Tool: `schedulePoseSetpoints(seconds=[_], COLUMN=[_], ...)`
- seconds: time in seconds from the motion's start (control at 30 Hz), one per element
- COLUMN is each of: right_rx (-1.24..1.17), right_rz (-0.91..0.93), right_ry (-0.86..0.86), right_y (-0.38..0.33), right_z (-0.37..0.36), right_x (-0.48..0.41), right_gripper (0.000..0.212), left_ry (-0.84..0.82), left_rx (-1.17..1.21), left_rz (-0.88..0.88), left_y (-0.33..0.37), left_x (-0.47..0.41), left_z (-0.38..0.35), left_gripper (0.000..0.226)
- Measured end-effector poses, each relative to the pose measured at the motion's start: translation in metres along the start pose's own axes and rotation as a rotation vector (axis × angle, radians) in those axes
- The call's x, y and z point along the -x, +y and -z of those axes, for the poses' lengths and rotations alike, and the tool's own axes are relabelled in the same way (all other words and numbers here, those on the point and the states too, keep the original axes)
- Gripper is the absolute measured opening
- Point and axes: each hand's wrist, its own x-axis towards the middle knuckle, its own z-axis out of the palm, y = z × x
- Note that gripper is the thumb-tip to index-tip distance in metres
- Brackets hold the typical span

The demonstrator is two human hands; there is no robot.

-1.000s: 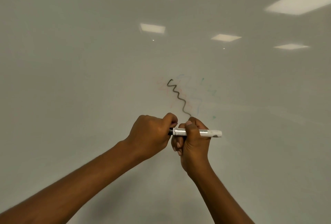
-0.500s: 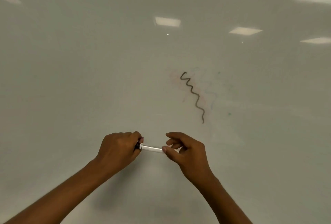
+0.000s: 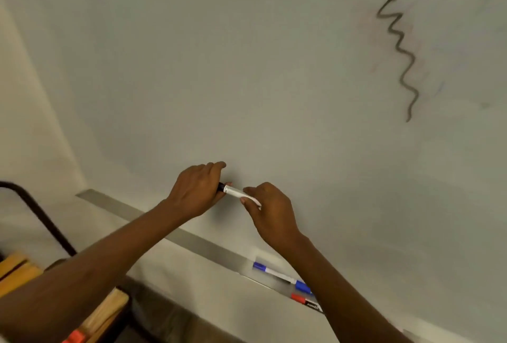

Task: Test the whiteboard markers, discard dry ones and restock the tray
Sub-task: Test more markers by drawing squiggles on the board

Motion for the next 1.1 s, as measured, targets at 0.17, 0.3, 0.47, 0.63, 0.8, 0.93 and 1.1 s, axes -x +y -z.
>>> schedulePoseSetpoints(seconds=[0.17, 0.3, 0.47, 0.63, 0.8, 0.93, 1.1], right_rx=[-0.146, -0.121, -0.075, 0.129, 0.282, 0.290, 0.324], right_rz=[-0.232, -0.384, -0.506, -0.455, -0.467, -0.503, -0.437], right_ry=[-0.006, -0.113, -0.242, -0.326, -0.325, -0.331, -0.385], right_y=[0.005, 0.016, 0.034, 0.068, 0.083, 0.093, 0.099], right_z=[-0.075, -0.131, -0.198, -0.260, -0.284, -0.290, -0.289], right_x=[0.019, 0.034, 0.066, 0.093, 0.099, 0.106, 0.108], right_gripper=[0.025, 0.028, 0.026, 0.027, 0.030, 0.026, 0.021], left_ry=[-0.196, -0.375, -0.607, -0.783, -0.849, -0.882, -0.873], left_rx=[-0.067, -0.080, -0.056, 0.027, 0.040, 0.054, 0.036], left_rz=[0.099, 0.149, 0.098, 0.187, 0.175, 0.134, 0.096], left_y=[-0.026, -0.049, -0.069, -0.072, -0.070, -0.069, -0.063], left_x=[0.046, 0.087, 0.134, 0.168, 0.184, 0.192, 0.190], left_z=[-0.016, -0.047, -0.099, -0.148, -0.176, -0.192, -0.204], left_gripper=[0.077, 0.081, 0.072, 0.067, 0.064, 0.067, 0.073])
